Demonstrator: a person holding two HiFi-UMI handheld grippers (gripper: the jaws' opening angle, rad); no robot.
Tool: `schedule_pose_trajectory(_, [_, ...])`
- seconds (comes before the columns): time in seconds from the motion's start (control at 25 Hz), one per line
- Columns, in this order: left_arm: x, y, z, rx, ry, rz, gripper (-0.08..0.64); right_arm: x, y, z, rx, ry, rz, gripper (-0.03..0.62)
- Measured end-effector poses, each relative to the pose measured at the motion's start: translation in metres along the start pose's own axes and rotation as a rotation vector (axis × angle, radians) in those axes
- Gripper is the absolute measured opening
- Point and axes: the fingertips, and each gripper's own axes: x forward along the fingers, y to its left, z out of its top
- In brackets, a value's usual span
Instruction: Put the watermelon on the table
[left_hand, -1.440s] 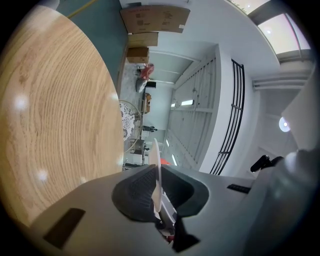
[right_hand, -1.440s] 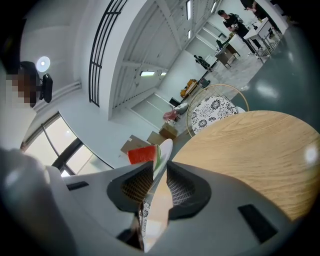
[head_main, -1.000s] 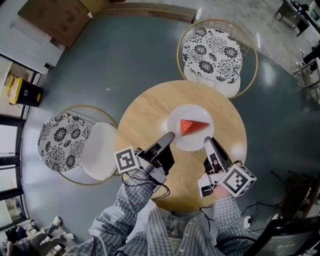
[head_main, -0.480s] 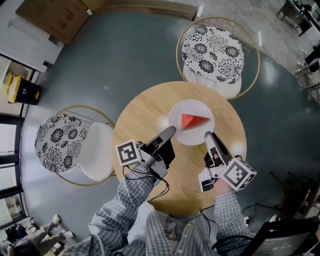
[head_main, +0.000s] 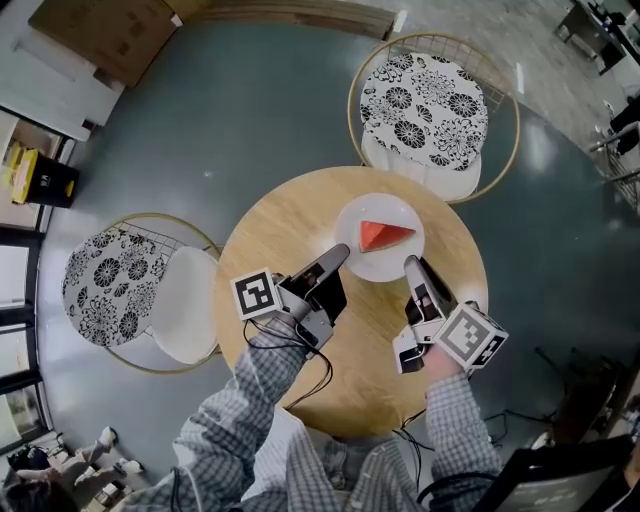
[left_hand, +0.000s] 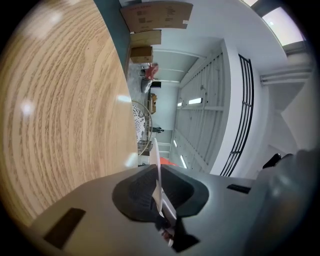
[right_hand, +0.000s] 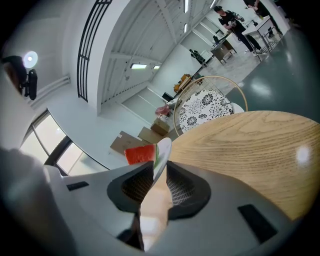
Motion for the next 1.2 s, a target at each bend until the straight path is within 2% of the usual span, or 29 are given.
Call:
schedule_pose_trajectory(0.6, [0.031,0.031,0.022,0.027,-0.026,0.048,0.035,0.04,-0.036,0.013,-0.013,0.039,-0.037,0.087])
schedule_pose_trajectory(0.96, [0.043,0.043,0.033,0.037,-0.04,0.088,0.035,0.056,-0.052,0.016,0.018,0.052,-0.081,0.087])
schedule_pose_trajectory(1.2, [0.041,0.061,0.036,0.033,-0.046,0.166,0.034,0.063,-0.059,0.015,0.045,0.069,-0.117,0.087])
